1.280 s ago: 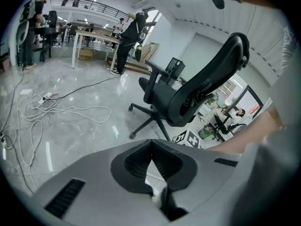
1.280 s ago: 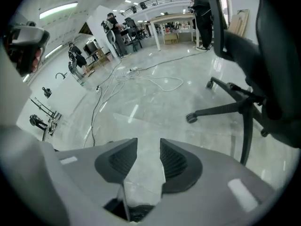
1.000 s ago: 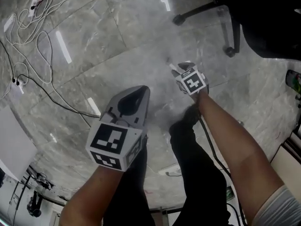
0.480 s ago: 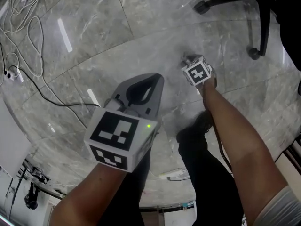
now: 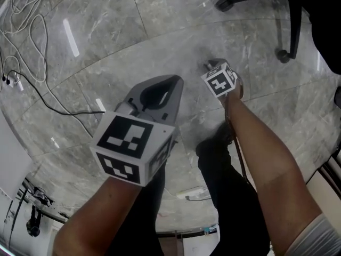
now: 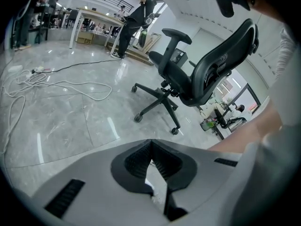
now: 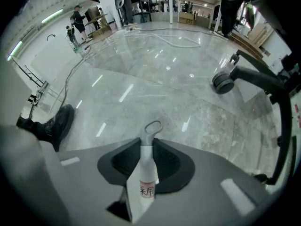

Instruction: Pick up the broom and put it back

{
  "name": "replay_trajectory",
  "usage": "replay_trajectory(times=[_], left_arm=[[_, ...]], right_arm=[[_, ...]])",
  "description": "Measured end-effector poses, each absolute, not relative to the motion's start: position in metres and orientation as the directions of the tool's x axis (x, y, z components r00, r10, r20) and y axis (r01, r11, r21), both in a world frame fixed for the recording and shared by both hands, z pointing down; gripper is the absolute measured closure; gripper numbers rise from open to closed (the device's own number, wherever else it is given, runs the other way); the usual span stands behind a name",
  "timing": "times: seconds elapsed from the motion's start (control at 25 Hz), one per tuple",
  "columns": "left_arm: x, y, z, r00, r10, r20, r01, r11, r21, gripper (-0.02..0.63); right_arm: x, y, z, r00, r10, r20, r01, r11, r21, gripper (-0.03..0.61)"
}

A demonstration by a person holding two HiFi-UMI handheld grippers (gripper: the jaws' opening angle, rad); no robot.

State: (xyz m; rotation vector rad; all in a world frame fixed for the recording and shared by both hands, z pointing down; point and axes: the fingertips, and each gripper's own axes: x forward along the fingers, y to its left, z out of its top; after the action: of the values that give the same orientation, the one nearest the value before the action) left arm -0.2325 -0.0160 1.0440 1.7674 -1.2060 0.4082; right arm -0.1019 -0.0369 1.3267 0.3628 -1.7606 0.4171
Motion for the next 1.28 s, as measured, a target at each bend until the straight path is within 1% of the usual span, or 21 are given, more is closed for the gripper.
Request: replay_trajectory(times=[0.12,0.24,0.44,0.64,0.8,0.92,1.12,1.28], left_arm=[[-0.223,-0.020,1.004,0.461,-0.570,0.681,-0.857,-0.088,0.507,0.606],[-0.206,-0.023,0.944,0.474,-0.583,0.660,-0.848,-0.099,0.521,0.606],[-0.177,-0.052,0.831,0.493,-0.605,0.625,-0.850,-0.183,0.493,0.606],[-0.113,-0.066,0.694,0.506,-0.610,0.609,-0.851,-0.238,0.469,0.607],[-0.065,-0.103,0.597,0.536,-0.619,0.575,-0.840,-0.323,0.436,0.606],[-0.032,-0.119,0.535,0.549,-0.623,0.557,-0.834,-0.365,0.413,0.607],[0.018,-0.103,0.443,0.574,-0.600,0.558,-0.819,-0.416,0.395,0.607],[0.040,-0.092,0.388,0.578,-0.586,0.568,-0.816,-0.441,0.374,0.606]], right_arm=[[-0.104,-0.033,1.258,-0.288,-0.042,0.957,-0.450,0.888,-0.096,0.494],[-0.087,-0.034,1.164,-0.334,-0.072,0.940,-0.468,0.878,-0.099,0.495],[-0.058,-0.075,0.986,-0.428,-0.225,0.875,-0.528,0.849,-0.040,0.495],[0.012,-0.082,0.813,-0.491,-0.323,0.809,-0.566,0.824,-0.015,0.495],[0.073,-0.115,0.695,-0.502,-0.457,0.734,-0.645,0.764,0.034,0.497],[0.113,-0.129,0.622,-0.491,-0.541,0.683,-0.704,0.708,0.054,0.497],[0.163,-0.113,0.517,-0.491,-0.609,0.624,-0.757,0.652,0.041,0.495],[0.187,-0.116,0.458,-0.473,-0.649,0.596,-0.795,0.605,0.028,0.495]])
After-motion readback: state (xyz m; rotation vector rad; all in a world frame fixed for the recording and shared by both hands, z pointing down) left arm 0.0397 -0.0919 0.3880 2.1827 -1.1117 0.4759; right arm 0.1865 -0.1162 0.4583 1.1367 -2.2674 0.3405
